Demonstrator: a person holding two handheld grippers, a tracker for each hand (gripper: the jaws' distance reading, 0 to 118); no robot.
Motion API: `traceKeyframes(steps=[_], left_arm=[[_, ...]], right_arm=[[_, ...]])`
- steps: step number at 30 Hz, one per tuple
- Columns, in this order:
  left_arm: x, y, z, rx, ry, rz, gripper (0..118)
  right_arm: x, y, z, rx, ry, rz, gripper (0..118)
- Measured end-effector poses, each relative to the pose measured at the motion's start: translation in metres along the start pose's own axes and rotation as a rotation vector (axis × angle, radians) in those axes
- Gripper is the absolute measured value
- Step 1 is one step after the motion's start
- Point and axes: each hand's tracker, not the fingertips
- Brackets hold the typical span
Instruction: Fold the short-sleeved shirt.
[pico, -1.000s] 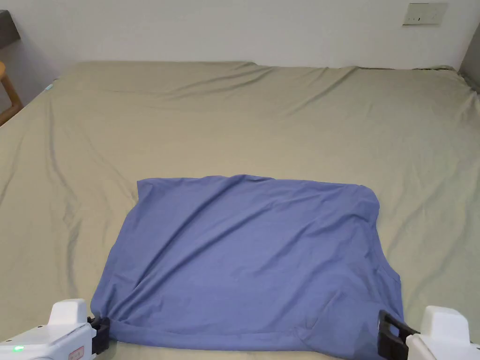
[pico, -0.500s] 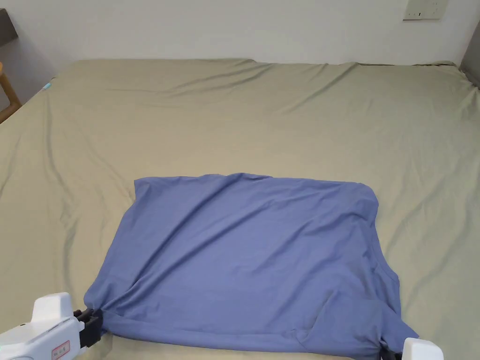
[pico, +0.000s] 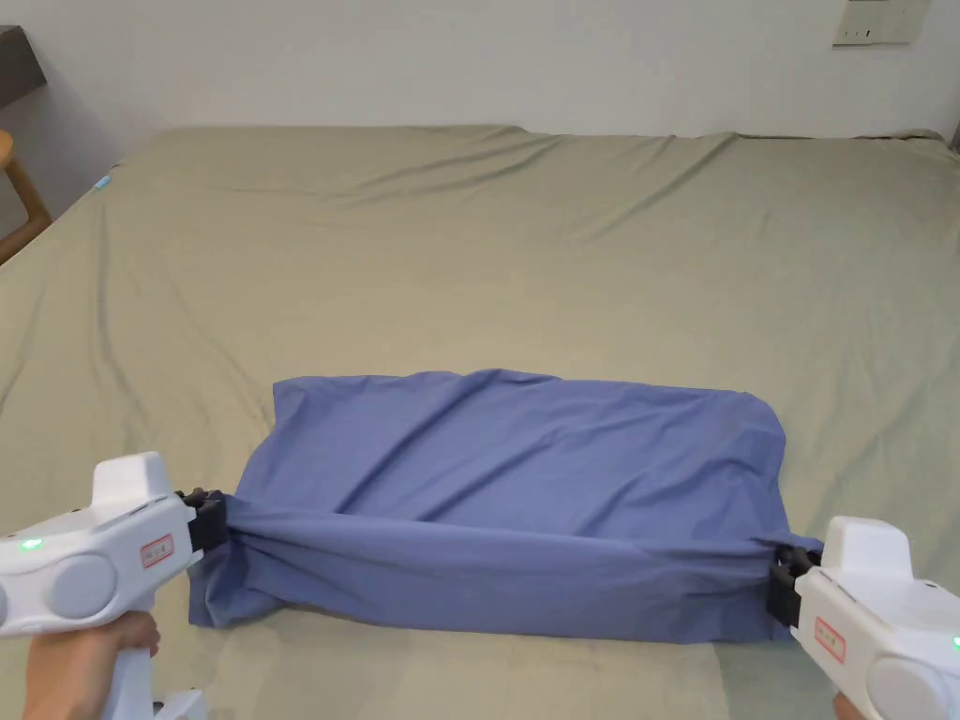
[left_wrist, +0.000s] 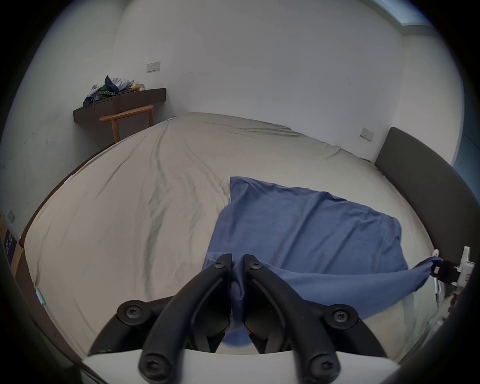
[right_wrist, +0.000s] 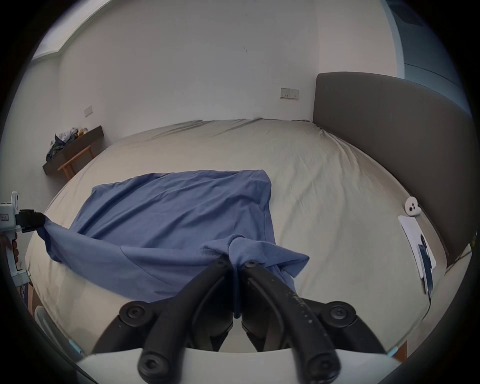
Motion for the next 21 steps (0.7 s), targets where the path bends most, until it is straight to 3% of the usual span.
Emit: traceKeyframes(steps=[11,17,19,20,21], left_arm=[[0.027,0.004,-0.121,-0.203,0.115,-0.099,7],[0.033,0.000,-0.125,-0.237,0.129,-0.122,9],[0.036,0.005,-0.117,-0.224,0.107,-0.141,30],[0.037,0.007,-0.108,-0.182,0.080,-0.141,52],[0.036,0.009,-0.102,-0.138,0.054,-0.126,84]], right_arm=[[0.002,0.021,-0.151,-0.233,-0.047,0.023,6],[0.007,0.014,-0.162,-0.234,-0.044,-0.031,7],[0.003,0.017,-0.144,-0.231,-0.039,-0.046,10],[0.003,0.019,-0.136,-0.213,-0.030,-0.052,19],[0.002,0.022,-0.126,-0.168,-0.020,-0.063,41]])
